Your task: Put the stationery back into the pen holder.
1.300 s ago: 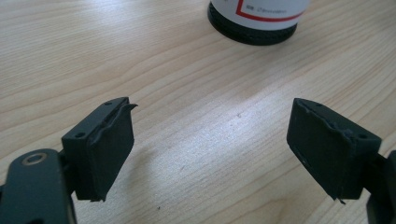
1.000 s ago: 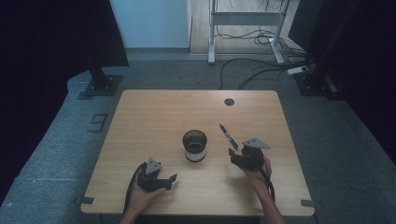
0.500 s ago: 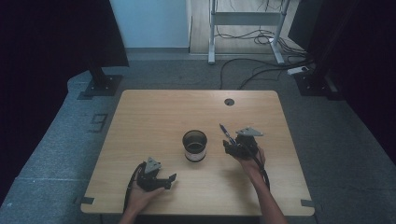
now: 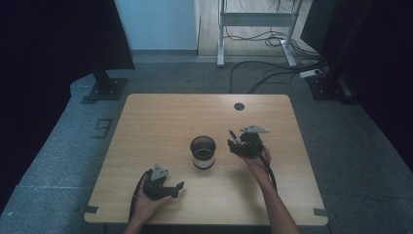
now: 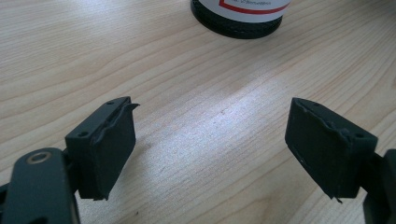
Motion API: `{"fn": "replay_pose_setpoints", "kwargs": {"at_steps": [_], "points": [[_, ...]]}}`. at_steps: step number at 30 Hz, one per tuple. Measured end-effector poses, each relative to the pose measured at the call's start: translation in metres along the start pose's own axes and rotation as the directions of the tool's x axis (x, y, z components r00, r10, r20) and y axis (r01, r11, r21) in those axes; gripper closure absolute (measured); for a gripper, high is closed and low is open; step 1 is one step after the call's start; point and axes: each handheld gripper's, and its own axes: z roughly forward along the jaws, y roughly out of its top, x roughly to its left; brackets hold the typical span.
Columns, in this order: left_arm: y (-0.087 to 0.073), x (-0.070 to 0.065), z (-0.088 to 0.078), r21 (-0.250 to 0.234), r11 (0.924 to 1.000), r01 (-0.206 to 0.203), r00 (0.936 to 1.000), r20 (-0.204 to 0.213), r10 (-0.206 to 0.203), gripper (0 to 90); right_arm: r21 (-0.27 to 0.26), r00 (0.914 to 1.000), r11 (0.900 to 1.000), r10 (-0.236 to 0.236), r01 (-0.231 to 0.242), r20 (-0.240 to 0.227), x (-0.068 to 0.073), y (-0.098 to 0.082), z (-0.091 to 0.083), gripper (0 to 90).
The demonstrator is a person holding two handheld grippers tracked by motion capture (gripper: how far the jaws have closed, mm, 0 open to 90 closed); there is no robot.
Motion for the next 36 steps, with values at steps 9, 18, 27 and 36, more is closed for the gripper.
{"fn": "replay_pose_setpoints", "kwargs": {"at_steps": [9, 18, 27, 36], "points": [[0.002, -0.001, -0.004, -0.016, 0.9999, -0.002, 1.0, 0.003, 0.002, 16.4, 0.016, 0.9997, 1.0, 0.0, 0.0, 0.023, -0.004, 0.01, 0.015, 32.7], [0.002, 0.002, -0.006, -0.016, 0.9999, 0.0, 1.0, 0.009, 0.0, 16.4, 0.034, 0.9996, 0.999, -0.006, 0.005, 0.026, -0.008, 0.016, 0.034, 37.1], [0.001, 0.002, -0.004, -0.009, 1.0, 0.002, 0.9999, 0.013, -0.002, 16.4, 0.09, 0.9977, 0.995, -0.037, 0.031, 0.058, -0.009, 0.012, 0.063, 43.1], [0.001, 0.002, -0.003, -0.006, 1.0, 0.001, 1.0, 0.009, -0.001, 16.4, 0.107, 0.9968, 0.994, -0.031, 0.023, 0.074, -0.016, 0.007, 0.074, 48.7]]}}
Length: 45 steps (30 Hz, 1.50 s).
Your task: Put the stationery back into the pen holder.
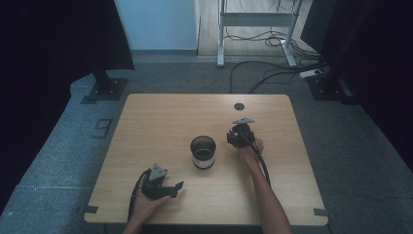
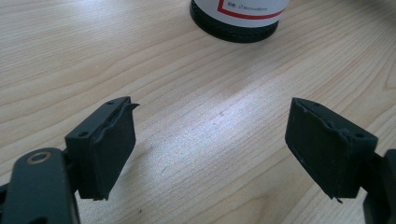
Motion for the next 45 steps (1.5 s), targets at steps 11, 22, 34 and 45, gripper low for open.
{"fn": "replay_pose_setpoints", "kwargs": {"at_steps": [11, 22, 34, 45], "points": [[-0.001, 0.001, 0.002, 0.014, 0.9999, -0.003, 1.0, -0.002, 0.003, 16.4, 0.035, 0.9998, 0.999, 0.01, -0.01, -0.016, -0.004, -0.004, 0.01, 58.4], [-0.002, 0.002, 0.003, 0.016, 0.9999, 0.002, 1.0, -0.001, -0.002, 16.6, 0.052, 0.9993, 0.998, 0.037, -0.036, -0.004, -0.009, -0.008, 0.016, 65.2], [-0.002, 0.001, 0.004, 0.02, 0.9998, -0.006, 1.0, 0.0, 0.006, 16.8, 0.047, 0.9996, 0.998, 0.03, -0.029, -0.003, -0.011, -0.007, 0.017, 77.8], [-0.003, 0.002, 0.005, 0.02, 0.9998, -0.005, 1.0, -0.001, 0.005, 16.8, -0.029, 0.9987, 0.998, 0.049, -0.05, -0.012, -0.013, 0.0, -0.004, 78.0]]}}
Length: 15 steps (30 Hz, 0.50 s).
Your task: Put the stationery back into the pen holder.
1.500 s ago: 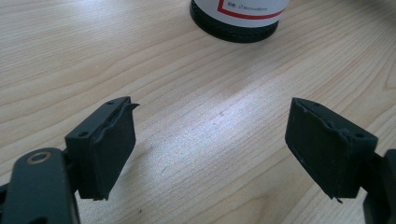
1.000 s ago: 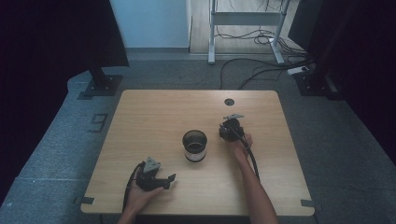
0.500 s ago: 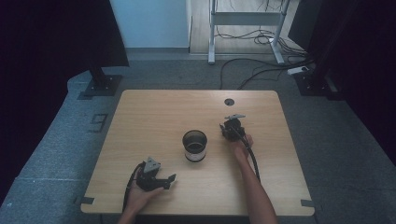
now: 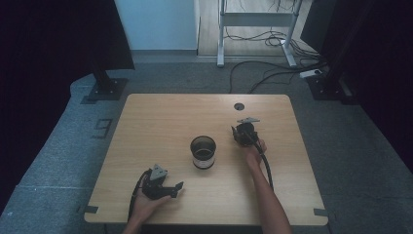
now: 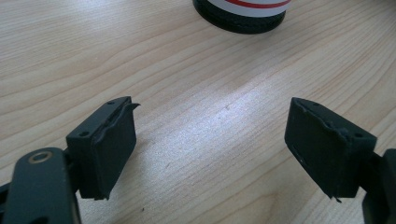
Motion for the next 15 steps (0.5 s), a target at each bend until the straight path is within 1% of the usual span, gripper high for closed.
{"fn": "replay_pose_setpoints", "kwargs": {"at_steps": [1, 2, 5, 9, 11, 12, 15], "points": [[0.0, 0.0, 0.0, 0.001, 1.0, -0.002, 1.0, 0.0, 0.002, 16.8, -0.03, 0.9999, 1.0, -0.005, 0.005, -0.012, 0.002, 0.003, -0.008, 78.1], [0.0, 0.0, 0.0, 0.002, 1.0, -0.003, 1.0, 0.001, 0.003, 16.8, -0.03, 0.9999, 1.0, -0.005, 0.005, -0.012, 0.002, 0.003, -0.008, 78.1], [0.0, 0.0, 0.0, 0.003, 1.0, -0.004, 1.0, 0.001, 0.004, 16.8, -0.073, 0.9994, 0.997, -0.003, 0.0, -0.036, 0.003, 0.006, -0.021, 78.1], [0.0, -0.001, 0.001, 0.005, 1.0, -0.005, 1.0, 0.001, 0.005, 16.9, -0.133, 0.9965, 0.991, 0.022, -0.033, -0.08, 0.002, 0.007, -0.035, 78.1], [-0.001, -0.001, 0.002, 0.009, 0.9999, -0.008, 1.0, -0.001, 0.008, 16.9, -0.159, 0.9949, 0.986, 0.024, -0.04, -0.098, 0.003, 0.007, -0.043, 78.1], [-0.001, -0.001, 0.002, 0.009, 0.9999, -0.008, 1.0, -0.001, 0.008, 16.9, -0.159, 0.9949, 0.986, 0.024, -0.04, -0.098, 0.003, 0.007, -0.043, 78.1], [-0.001, -0.002, 0.003, 0.011, 0.9999, -0.004, 1.0, -0.001, 0.004, 16.9, -0.187, 0.992, 0.981, 0.027, -0.05, -0.123, 0.004, 0.008, -0.051, 78.1]]}}
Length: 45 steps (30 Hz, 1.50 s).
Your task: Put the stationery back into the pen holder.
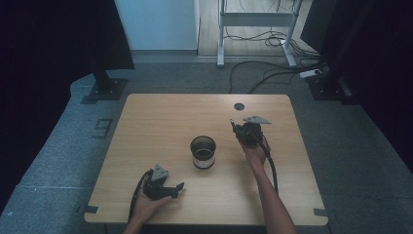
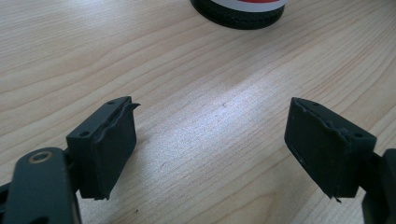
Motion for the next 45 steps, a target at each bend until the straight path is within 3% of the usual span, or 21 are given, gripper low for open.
{"fn": "replay_pose_setpoints", "kwargs": {"at_steps": [17, 30, 45], "points": [[0.0, -0.001, 0.001, 0.009, 1.0, -0.001, 1.0, 0.0, 0.001, 17.3, -0.126, 0.9941, 0.992, -0.002, -0.012, -0.108, 0.021, 0.02, -0.033, 78.0], [0.001, -0.001, 0.001, 0.013, 0.9999, 0.0, 1.0, 0.0, 0.0, 17.5, -0.157, 0.9881, 0.987, -0.007, -0.018, -0.154, 0.032, 0.031, -0.043, 78.0], [0.001, -0.001, 0.002, 0.021, 0.9998, -0.004, 1.0, 0.0, 0.004, 17.6, -0.187, 0.9816, 0.981, -0.075, 0.041, -0.176, 0.062, 0.044, -0.046, 78.0]]}}
